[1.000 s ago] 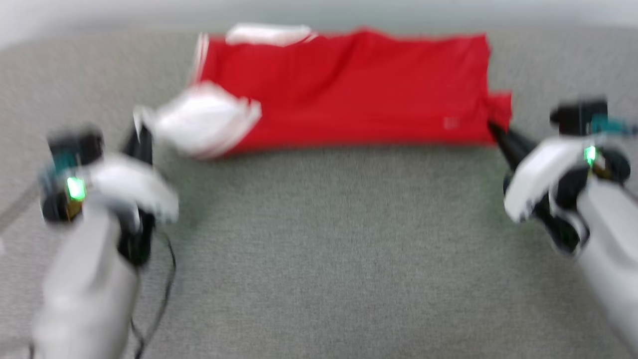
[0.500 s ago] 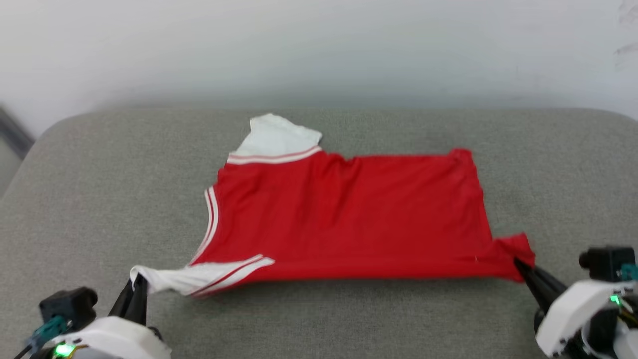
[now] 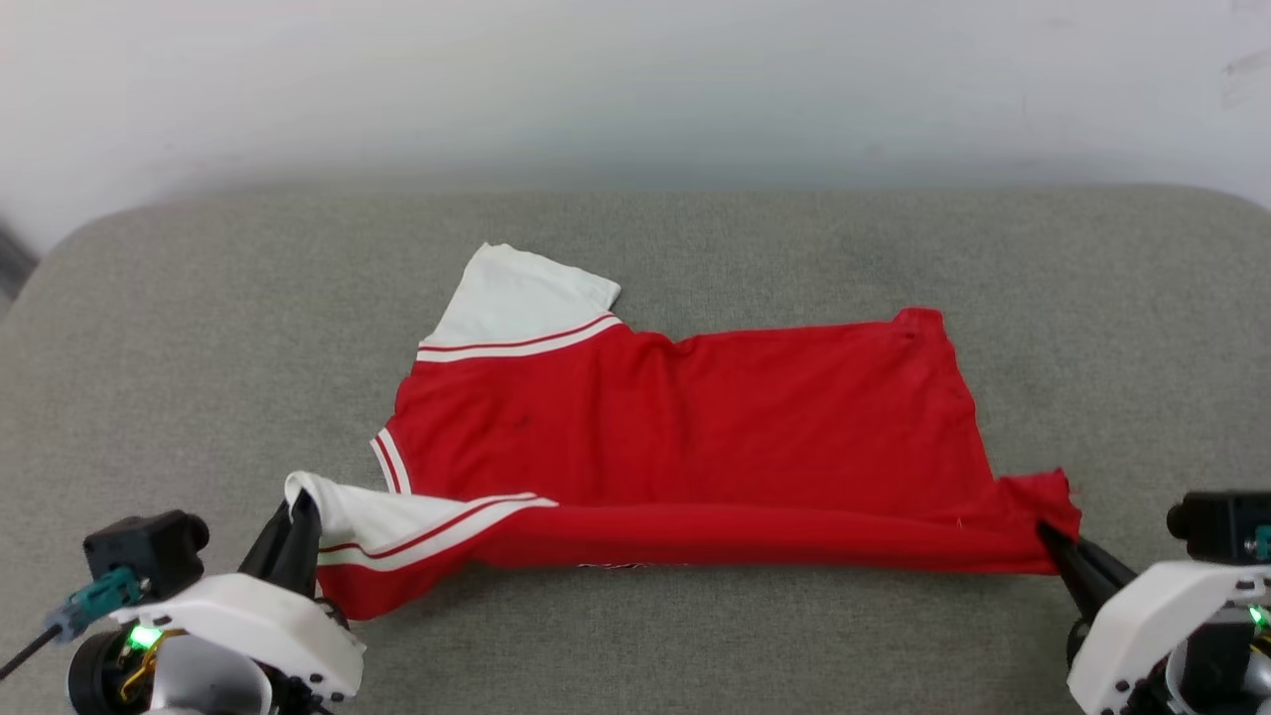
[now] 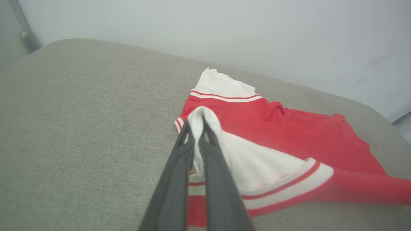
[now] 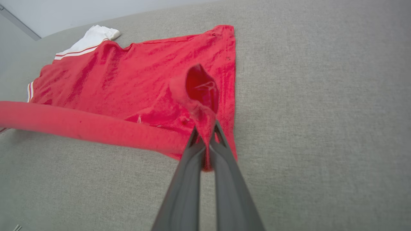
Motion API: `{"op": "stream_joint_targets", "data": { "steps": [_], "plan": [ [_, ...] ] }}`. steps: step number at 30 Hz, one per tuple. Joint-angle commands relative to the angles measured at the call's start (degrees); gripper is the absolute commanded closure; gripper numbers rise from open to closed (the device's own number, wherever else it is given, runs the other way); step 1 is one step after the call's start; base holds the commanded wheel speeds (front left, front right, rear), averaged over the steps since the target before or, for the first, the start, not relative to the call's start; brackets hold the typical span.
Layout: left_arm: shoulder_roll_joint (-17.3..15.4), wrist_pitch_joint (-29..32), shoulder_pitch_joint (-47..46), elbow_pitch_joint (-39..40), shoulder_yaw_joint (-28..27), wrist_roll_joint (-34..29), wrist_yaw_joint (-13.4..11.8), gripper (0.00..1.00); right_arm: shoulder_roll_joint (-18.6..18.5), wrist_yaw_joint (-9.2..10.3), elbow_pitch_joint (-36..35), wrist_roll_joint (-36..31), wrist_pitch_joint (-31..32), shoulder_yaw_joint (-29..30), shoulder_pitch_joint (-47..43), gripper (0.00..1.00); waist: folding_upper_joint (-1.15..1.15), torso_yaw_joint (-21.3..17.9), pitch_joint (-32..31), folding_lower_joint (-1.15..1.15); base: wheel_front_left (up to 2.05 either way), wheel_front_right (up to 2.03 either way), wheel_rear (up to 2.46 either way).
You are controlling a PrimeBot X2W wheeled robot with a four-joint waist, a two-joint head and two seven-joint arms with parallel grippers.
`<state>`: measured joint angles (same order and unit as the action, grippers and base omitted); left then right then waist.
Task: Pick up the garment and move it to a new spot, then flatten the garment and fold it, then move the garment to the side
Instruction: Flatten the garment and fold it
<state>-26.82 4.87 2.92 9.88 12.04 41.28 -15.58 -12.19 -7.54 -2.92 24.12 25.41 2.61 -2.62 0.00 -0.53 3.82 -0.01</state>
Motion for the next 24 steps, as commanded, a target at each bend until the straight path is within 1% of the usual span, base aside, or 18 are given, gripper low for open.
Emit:
{"op": "stream_joint_targets", "data": {
  "steps": [1,5,7,14,15,16,17,18,19,20,23,24],
  "plan": [
    [0.4,-0.2,-2.7,-1.7,0.4,0.3,0.8,1.00,0.8,0.10,0.3,-0.4,0.6,0.4,2.5,1.00,0.00,-0.1,2.7,0.01,0.00,0.00,0.00],
    [1.7,-0.7,-7.5,-6.1,1.7,0.2,2.6,1.00,1.3,0.09,2.5,-1.0,1.6,-0.2,6.0,1.00,0.00,-0.2,6.0,0.01,0.00,0.00,0.00],
    [2.0,-0.7,-9.3,-8.7,2.3,0.1,3.4,1.00,0.8,0.08,4.2,-1.5,1.8,-0.8,7.4,1.00,0.00,-0.3,7.4,0.01,0.00,0.00,0.00],
    [4.0,0.6,-12.1,-17.6,4.3,2.0,6.1,1.00,-0.4,0.08,11.4,-1.5,-0.2,-3.1,10.9,1.00,0.00,-0.5,9.4,0.01,0.00,0.00,0.00],
    [4.3,0.6,-12.3,-18.7,4.4,2.3,6.6,1.00,-0.6,0.08,12.6,-1.7,-0.8,-3.4,11.2,0.93,0.00,-0.5,9.4,0.01,0.00,0.00,0.00],
    [4.7,0.9,-12.4,-19.9,4.7,2.9,7.0,1.00,-0.7,0.08,13.5,-1.6,-1.7,-3.6,11.5,0.74,0.00,-0.4,9.4,0.01,0.00,0.00,0.00],
    [5.0,0.9,-12.4,-20.7,4.8,3.3,7.4,1.00,-0.5,0.08,14.2,-1.2,-2.7,-3.7,11.8,0.51,0.00,-0.4,9.3,0.01,0.00,0.00,0.00],
    [5.2,0.4,-12.6,-21.6,4.7,3.4,7.6,0.82,-0.6,0.08,15.1,-1.0,-3.4,-4.1,11.9,0.00,0.00,-0.3,9.1,0.01,0.00,0.00,0.00],
    [5.4,0.1,-12.8,-22.4,4.7,3.7,8.0,0.14,-0.9,0.08,15.9,-0.9,-4.1,-4.5,11.7,0.00,0.00,-0.2,8.9,0.01,0.00,0.00,0.00],
    [5.6,-0.2,-12.7,-23.0,4.7,3.9,8.1,0.00,-1.0,0.08,16.2,-0.5,-5.2,-4.7,11.6,0.00,0.00,-0.1,8.5,0.01,0.00,0.00,0.00],
    [5.8,-1.1,-12.4,-24.1,4.4,4.3,8.8,0.00,-1.5,0.08,16.6,0.1,-9.6,-5.4,11.3,0.00,0.00,0.2,6.9,0.01,0.00,0.00,0.00],
    [5.6,-0.5,-11.9,-24.3,4.5,4.6,9.0,0.00,-1.3,0.08,16.7,0.6,-11.1,-5.4,11.0,0.00,0.00,0.3,6.2,0.01,0.00,0.00,0.00]
  ]
}}
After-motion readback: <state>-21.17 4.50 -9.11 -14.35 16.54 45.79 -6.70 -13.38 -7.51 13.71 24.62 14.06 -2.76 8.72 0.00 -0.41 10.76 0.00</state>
